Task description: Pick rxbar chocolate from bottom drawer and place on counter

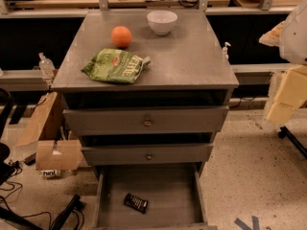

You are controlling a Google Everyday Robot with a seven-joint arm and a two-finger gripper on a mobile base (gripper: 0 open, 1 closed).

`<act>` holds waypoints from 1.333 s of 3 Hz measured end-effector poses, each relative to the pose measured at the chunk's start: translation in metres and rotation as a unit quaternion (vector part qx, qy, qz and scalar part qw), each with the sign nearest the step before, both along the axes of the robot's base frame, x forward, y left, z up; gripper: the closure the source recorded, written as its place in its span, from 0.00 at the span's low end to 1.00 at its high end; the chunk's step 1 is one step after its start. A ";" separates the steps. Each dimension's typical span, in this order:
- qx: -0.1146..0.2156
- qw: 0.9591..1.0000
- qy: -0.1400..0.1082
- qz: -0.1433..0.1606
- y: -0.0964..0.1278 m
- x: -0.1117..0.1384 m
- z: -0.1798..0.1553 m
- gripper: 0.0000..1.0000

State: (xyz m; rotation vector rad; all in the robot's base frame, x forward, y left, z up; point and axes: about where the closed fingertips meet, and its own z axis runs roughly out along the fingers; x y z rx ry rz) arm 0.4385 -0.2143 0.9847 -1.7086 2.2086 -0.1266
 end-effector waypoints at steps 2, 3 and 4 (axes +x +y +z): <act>0.022 1.000 -0.014 0.003 0.003 0.007 -0.017 0.00; 0.080 0.997 -0.018 0.016 0.001 0.003 -0.076 0.00; 0.154 0.987 -0.036 0.024 0.000 -0.007 -0.135 0.00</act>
Offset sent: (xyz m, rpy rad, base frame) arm 0.0299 0.0046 -0.0849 0.1981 -0.0938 0.0188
